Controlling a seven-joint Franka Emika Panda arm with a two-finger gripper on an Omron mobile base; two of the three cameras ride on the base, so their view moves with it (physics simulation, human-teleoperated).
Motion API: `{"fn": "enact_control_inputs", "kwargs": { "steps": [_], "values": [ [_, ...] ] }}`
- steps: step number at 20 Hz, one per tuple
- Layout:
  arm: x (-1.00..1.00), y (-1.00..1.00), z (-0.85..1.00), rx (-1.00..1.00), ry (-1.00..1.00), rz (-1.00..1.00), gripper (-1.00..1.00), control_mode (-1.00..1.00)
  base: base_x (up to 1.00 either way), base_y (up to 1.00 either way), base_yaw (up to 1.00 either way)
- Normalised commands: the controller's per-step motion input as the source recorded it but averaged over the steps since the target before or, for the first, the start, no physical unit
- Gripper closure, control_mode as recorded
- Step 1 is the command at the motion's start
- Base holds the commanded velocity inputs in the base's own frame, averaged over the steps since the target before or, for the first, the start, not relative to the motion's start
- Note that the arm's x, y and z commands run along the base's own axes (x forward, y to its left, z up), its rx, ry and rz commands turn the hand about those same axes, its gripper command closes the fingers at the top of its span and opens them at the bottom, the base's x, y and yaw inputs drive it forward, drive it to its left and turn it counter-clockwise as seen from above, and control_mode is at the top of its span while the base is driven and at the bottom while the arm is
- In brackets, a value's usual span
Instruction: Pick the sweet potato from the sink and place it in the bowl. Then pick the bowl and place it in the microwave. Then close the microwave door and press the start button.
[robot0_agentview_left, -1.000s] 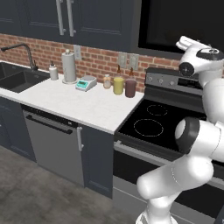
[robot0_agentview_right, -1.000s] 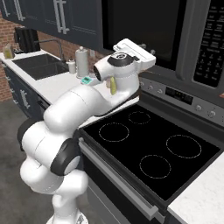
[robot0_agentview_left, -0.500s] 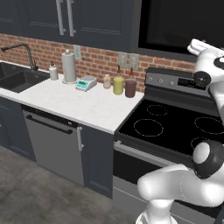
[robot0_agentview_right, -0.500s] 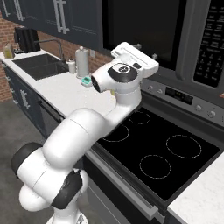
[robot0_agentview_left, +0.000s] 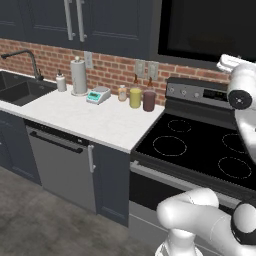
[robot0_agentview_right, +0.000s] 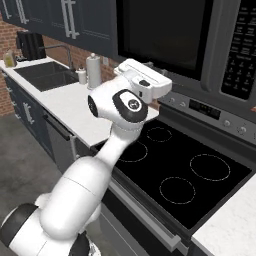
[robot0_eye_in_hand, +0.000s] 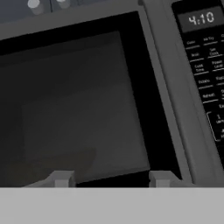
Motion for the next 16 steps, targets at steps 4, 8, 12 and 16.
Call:
{"fn": "enact_control_inputs", "kwargs": {
  "steps": [4, 8, 12, 16],
  "values": [
    [-0.83, 0.0, 0.59, 0.0, 0.33, 0.0, 1.0, -1.0, 0.0, 0.0, 0.0],
    [-0.83, -0.04, 0.69, 0.0, 0.27, 0.02, 1.0, -1.0, 0.0, 0.0, 0.0],
    [-0.67, -0.07, 0.26, 0.0, 0.21, 0.01, 1.0, -1.0, 0.0, 0.0, 0.0],
    [-0.51, -0.03, -0.03, -0.05, 0.27, 0.0, 1.0, -1.0, 0.0, 0.0, 0.0]
  ]
}}
